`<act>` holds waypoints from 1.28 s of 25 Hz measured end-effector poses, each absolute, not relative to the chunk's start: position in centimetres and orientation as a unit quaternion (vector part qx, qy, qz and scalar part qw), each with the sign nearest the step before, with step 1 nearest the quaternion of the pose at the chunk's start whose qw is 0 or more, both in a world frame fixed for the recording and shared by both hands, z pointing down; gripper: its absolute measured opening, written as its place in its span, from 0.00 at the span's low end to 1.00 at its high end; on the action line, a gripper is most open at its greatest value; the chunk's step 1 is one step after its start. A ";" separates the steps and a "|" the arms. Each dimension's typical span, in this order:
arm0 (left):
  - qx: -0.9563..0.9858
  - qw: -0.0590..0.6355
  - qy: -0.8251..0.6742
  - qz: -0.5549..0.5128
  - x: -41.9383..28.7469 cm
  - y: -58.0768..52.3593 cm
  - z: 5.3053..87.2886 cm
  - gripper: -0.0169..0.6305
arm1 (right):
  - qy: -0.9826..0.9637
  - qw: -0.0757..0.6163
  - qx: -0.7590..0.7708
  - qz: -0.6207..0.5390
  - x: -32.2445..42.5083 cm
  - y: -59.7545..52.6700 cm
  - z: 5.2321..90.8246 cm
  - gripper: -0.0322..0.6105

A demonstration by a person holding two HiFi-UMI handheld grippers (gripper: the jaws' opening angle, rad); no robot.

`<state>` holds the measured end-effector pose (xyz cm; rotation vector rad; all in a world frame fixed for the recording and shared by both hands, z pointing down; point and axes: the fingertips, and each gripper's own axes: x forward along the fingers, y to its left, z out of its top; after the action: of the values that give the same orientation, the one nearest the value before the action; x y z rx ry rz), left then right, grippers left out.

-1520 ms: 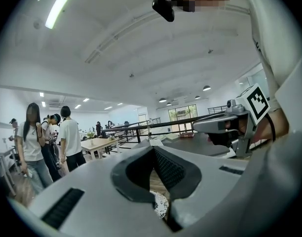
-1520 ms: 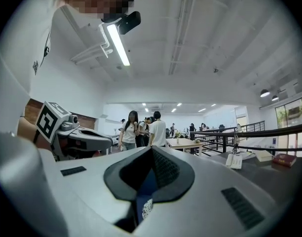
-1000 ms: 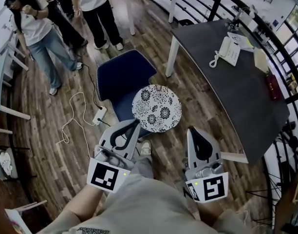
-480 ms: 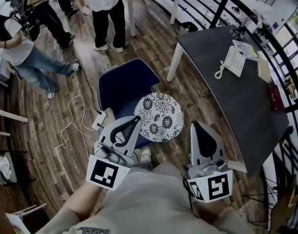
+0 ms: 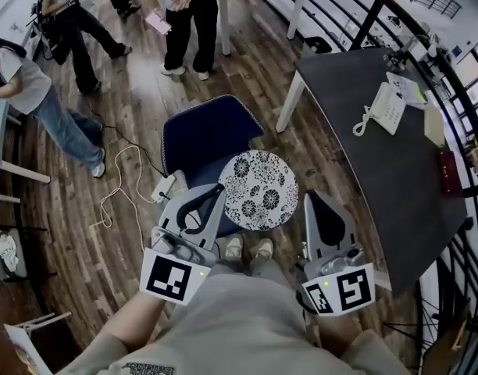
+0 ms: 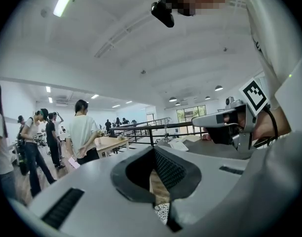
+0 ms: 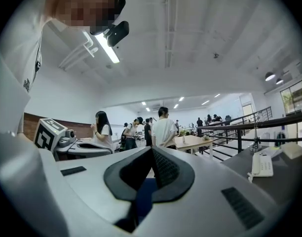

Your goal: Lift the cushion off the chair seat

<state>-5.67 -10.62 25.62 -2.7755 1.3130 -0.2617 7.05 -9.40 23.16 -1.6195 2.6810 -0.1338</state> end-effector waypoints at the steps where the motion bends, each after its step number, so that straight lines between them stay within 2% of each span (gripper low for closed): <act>1: -0.899 0.025 0.430 -0.084 -5.5 -10.7 25.8 0.03 | 0.856 0.000 -0.515 -0.044 7.2 -9.6 23.5 0.05; 9: -0.869 -0.043 0.492 -0.034 -7.0 -12.9 25.7 0.03 | 0.866 -0.022 -0.498 -0.053 7.6 -12.0 25.8 0.05; 18: -0.838 -0.026 0.542 -0.058 -9.0 -17.3 29.1 0.03 | 0.881 -0.046 -0.469 -0.047 5.6 -16.5 29.5 0.05; 27: -0.815 -0.061 0.572 -0.072 -10.9 -21.0 38.5 0.10 | 0.885 -0.092 -0.454 -0.045 3.4 -21.6 38.1 0.05; 32: -0.813 -0.126 0.561 -0.098 -11.4 -22.6 47.7 0.17 | 0.881 -0.116 -0.454 -0.068 3.0 -23.4 44.9 0.05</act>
<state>-11.44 -22.61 47.75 -2.7802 1.9174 -0.3340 2.99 -23.35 44.90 -1.5422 2.9931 -0.2317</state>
